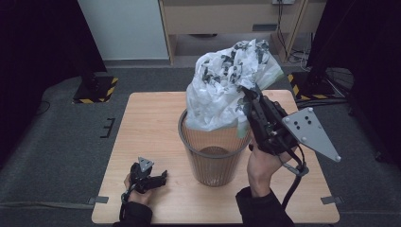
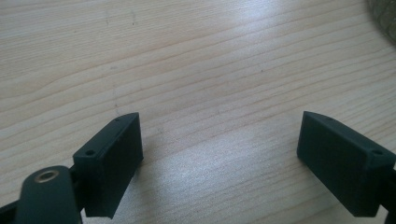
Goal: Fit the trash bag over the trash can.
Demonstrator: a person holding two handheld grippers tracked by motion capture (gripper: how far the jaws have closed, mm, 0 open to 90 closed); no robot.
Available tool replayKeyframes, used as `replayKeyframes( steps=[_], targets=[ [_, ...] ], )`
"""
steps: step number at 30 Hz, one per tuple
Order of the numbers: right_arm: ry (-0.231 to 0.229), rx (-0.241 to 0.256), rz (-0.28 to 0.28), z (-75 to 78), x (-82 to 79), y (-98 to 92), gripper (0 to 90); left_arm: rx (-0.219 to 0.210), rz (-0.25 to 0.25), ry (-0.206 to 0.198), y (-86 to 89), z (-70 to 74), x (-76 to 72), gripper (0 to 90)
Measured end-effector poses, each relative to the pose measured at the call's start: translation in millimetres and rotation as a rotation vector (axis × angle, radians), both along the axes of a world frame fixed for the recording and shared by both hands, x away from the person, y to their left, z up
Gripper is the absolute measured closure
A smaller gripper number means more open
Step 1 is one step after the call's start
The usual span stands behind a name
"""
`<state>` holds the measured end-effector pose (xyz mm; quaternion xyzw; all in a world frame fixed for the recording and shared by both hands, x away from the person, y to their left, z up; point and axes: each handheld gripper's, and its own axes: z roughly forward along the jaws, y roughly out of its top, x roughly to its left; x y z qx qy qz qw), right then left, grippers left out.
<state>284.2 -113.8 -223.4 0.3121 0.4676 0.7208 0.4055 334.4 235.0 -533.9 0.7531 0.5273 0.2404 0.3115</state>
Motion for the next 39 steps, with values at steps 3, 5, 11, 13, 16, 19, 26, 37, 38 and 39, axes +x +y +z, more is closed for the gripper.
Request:
replayKeyframes(
  steps=[3, 5, 11, 13, 16, 19, 26, 37, 38, 39],
  targets=[
    [0.011, 0.010, 0.036, -1.8, 0.0, 11.0, 89.1, 0.000, 0.000, 0.000, 0.0, 0.0, 0.1, 13.5],
    [0.025, 0.007, 0.062, -5.7, 1.1, 20.5, 89.1, -0.004, 0.001, 0.000, 0.0, -0.2, 0.3, 13.5],
    [0.066, -0.065, 0.081, -25.0, 1.9, 39.1, 89.0, -0.002, 0.001, -0.001, 0.0, -0.1, 0.4, 13.5],
    [0.093, -0.091, 0.071, -32.8, 3.5, 37.0, 88.9, -0.002, 0.001, -0.001, 0.0, -0.1, 0.4, 13.5],
    [0.148, -0.125, 0.052, -44.3, 6.6, 30.2, 88.3, -0.003, 0.001, -0.001, -0.1, -0.1, 0.4, 13.5],
    [0.189, -0.192, 0.017, -54.3, 8.3, 23.5, 84.1, -0.003, 0.002, -0.001, 0.0, -0.2, 0.6, 13.5],
    [0.247, -0.232, -0.025, -71.9, 9.6, -0.4, 83.9, -0.002, 0.003, -0.001, -0.2, -0.2, 0.5, 13.5],
    [0.263, -0.222, -0.043, -79.8, 4.0, -25.4, 75.3, -0.004, 0.004, 0.001, -0.1, -0.2, 0.6, 13.4],
    [0.261, -0.223, -0.045, -79.8, 3.0, -26.3, 73.8, -0.003, 0.003, 0.001, -0.1, -0.2, 0.6, 13.4],
    [0.261, -0.224, -0.048, -79.7, 2.0, -27.2, 73.0, -0.003, 0.003, 0.001, -0.1, -0.2, 0.6, 13.4]
  ],
)
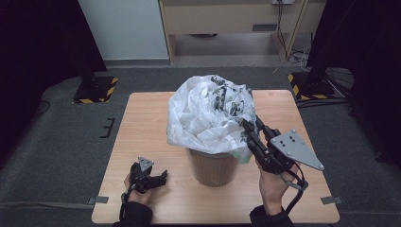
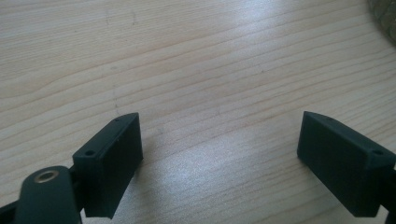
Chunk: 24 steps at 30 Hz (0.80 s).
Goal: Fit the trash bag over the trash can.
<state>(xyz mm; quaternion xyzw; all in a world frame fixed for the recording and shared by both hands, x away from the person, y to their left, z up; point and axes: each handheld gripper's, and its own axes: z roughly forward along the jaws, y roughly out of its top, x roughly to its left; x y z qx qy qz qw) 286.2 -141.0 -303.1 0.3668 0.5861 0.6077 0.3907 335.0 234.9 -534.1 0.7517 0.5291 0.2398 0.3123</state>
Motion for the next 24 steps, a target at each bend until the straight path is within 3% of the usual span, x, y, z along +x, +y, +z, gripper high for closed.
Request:
replayKeyframes(
  steps=[9, 12, 13, 16, 19, 24],
  targets=[
    [-0.005, 0.030, -0.014, 4.5, -5.3, -9.1, 59.1, 0.000, 0.000, 0.002, 0.2, 0.1, 0.1, 13.4],
    [-0.016, 0.035, -0.017, 5.2, -9.1, -9.1, 51.2, 0.002, 0.001, -0.002, -0.2, 0.0, 0.0, 13.4],
    [-0.027, 0.039, -0.020, 5.0, -11.9, -8.7, 44.0, 0.002, 0.001, -0.002, -0.2, 0.0, 0.0, 13.5],
    [-0.038, 0.050, -0.020, 4.3, -16.0, -10.5, 38.5, 0.002, 0.001, -0.001, -0.1, 0.0, 0.0, 13.5],
    [-0.040, 0.051, -0.024, 2.7, -18.0, -13.8, 35.3, 0.001, 0.000, 0.001, 0.0, 0.1, 0.0, 13.5],
    [-0.034, 0.097, 0.000, -0.3, -17.4, -21.3, 31.1, 0.007, -0.004, -0.007, -0.7, 0.3, -0.7, 14.4]
  ],
)
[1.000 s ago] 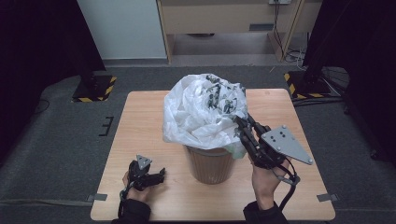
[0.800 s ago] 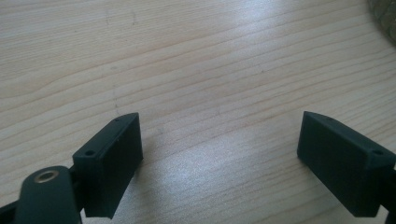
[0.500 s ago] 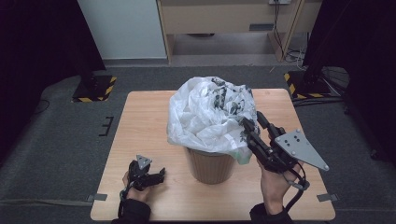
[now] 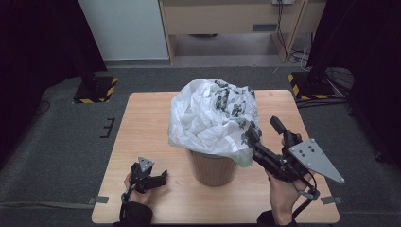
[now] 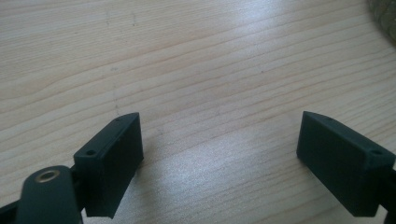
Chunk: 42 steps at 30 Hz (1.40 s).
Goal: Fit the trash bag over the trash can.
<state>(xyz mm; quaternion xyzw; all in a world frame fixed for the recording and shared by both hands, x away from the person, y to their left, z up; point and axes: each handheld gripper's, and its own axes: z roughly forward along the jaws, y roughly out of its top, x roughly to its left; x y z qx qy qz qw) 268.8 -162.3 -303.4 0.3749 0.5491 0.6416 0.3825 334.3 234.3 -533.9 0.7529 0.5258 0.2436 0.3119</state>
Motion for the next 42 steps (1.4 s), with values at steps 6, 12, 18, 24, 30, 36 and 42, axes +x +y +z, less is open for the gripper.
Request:
replayKeyframes(
  steps=[6, 12, 18, 24, 30, 36, 42],
  targets=[
    [-0.008, -0.011, -0.015, -0.2, 0.3, -5.1, 28.5, 0.005, -0.005, -0.008, -0.8, 0.7, -1.3, 18.8],
    [0.006, -0.030, 0.006, -2.1, 1.6, -0.9, 23.3, 0.001, 0.000, -0.014, -0.7, 1.3, -1.8, 19.6],
    [0.042, -0.077, -0.010, -10.5, 12.3, 8.5, 20.1, -0.001, -0.002, -0.018, -0.4, 1.8, -2.2, 19.6],
    [0.089, -0.082, -0.014, -24.5, 16.0, 4.9, 18.8, -0.023, 0.005, -0.041, 0.2, 4.3, -3.4, 20.1],
    [0.110, -0.079, 0.005, -22.8, 10.7, -1.1, 16.7, -0.053, 0.014, -0.088, 1.6, 11.3, -6.7, 20.5],
    [0.114, -0.085, 0.025, -13.6, 0.1, 0.4, 15.4, -0.056, 0.017, -0.090, 2.1, 11.3, -6.3, 20.5],
    [0.115, -0.081, 0.059, -9.9, -4.7, 7.0, 16.0, -0.057, 0.019, -0.091, 2.7, 11.0, -6.0, 20.4]
  ],
)
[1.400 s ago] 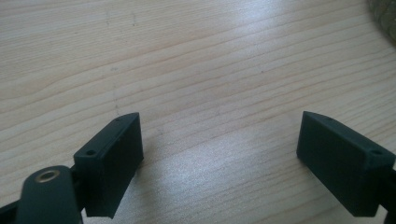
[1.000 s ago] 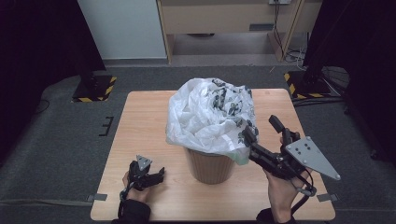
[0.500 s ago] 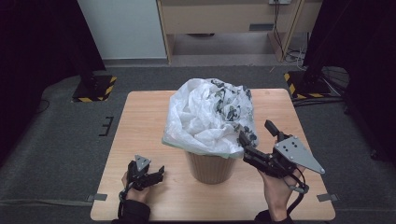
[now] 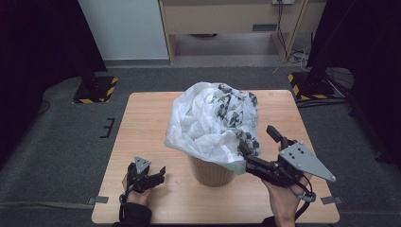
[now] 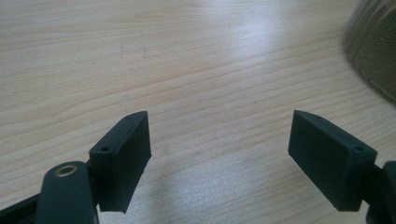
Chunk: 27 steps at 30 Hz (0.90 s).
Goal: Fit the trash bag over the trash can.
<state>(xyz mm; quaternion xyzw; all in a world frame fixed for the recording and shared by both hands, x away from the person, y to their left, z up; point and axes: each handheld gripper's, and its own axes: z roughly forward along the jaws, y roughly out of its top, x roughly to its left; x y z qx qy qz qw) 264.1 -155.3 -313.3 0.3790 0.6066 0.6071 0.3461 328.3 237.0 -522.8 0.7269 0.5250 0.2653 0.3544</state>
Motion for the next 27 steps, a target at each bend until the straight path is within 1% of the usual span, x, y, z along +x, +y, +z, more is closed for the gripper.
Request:
replayKeyframes(
  steps=[2, 4, 5, 6, 8, 10, 12, 14, 15, 17, 20, 21, 22, 23, 24, 27],
  targets=[
    [-0.004, 0.005, 0.006, 2.9, -1.2, 2.6, 16.2, 0.003, 0.003, 0.004, 0.2, -0.6, 0.7, 20.4],
    [-0.014, -0.014, 0.004, 3.0, -2.5, 6.9, 16.2, 0.003, 0.003, 0.004, 0.6, -0.7, 0.6, 20.4],
    [-0.014, -0.014, 0.004, 3.0, -2.5, 6.9, 16.2, 0.003, 0.003, 0.004, 0.6, -0.7, 0.6, 20.4],
    [-0.009, -0.018, -0.001, 1.0, -2.2, 7.2, 16.2, 0.004, 0.002, 0.004, 0.7, -0.6, 0.4, 20.4],
    [0.018, -0.013, -0.005, -8.6, 0.3, 5.2, 16.2, 0.005, 0.002, 0.004, 0.5, -0.8, 0.4, 20.4],
    [0.026, -0.022, -0.014, -14.6, 2.8, 5.0, 16.2, 0.008, 0.000, 0.006, -0.1, -1.3, 0.8, 20.4],
    [0.028, -0.023, -0.014, -16.9, 4.3, 5.1, 16.2, 0.009, 0.000, 0.003, -0.6, -1.3, 0.8, 20.4],
    [0.020, -0.034, -0.022, -21.1, 10.2, 5.2, 16.2, 0.008, 0.001, -0.002, -0.4, -0.4, 0.3, 20.4],
    [0.021, -0.029, -0.022, -22.0, 11.5, 4.4, 16.2, 0.002, 0.000, -0.012, -0.2, 1.0, -0.6, 20.4],
    [0.003, -0.007, -0.015, -22.0, 10.8, 1.4, 16.1, -0.005, 0.003, -0.022, 0.0, 2.8, -1.6, 20.5],
    [-0.048, 0.011, -0.025, -17.7, 5.0, -4.2, 15.9, -0.015, 0.003, -0.040, 0.4, 7.1, -2.6, 20.5],
    [-0.057, 0.015, -0.025, -15.6, 3.4, -6.0, 15.8, -0.015, 0.003, -0.040, 0.4, 7.1, -2.6, 20.5],
    [-0.069, 0.021, -0.024, -13.7, 2.0, -7.9, 15.8, -0.032, 0.007, -0.062, 0.7, 11.6, -4.0, 20.5],
    [-0.083, 0.031, -0.019, -11.9, 0.7, -10.3, 15.8, -0.038, 0.005, -0.075, 0.9, 14.4, -5.0, 20.5],
    [-0.083, 0.031, -0.019, -11.9, 0.7, -10.3, 15.8, -0.038, 0.005, -0.075, 0.9, 14.4, -5.0, 20.6],
    [-0.094, 0.062, -0.005, -5.9, -1.3, -19.1, 15.8, -0.064, 0.003, -0.121, 0.5, 24.0, -7.7, 20.9]
  ],
)
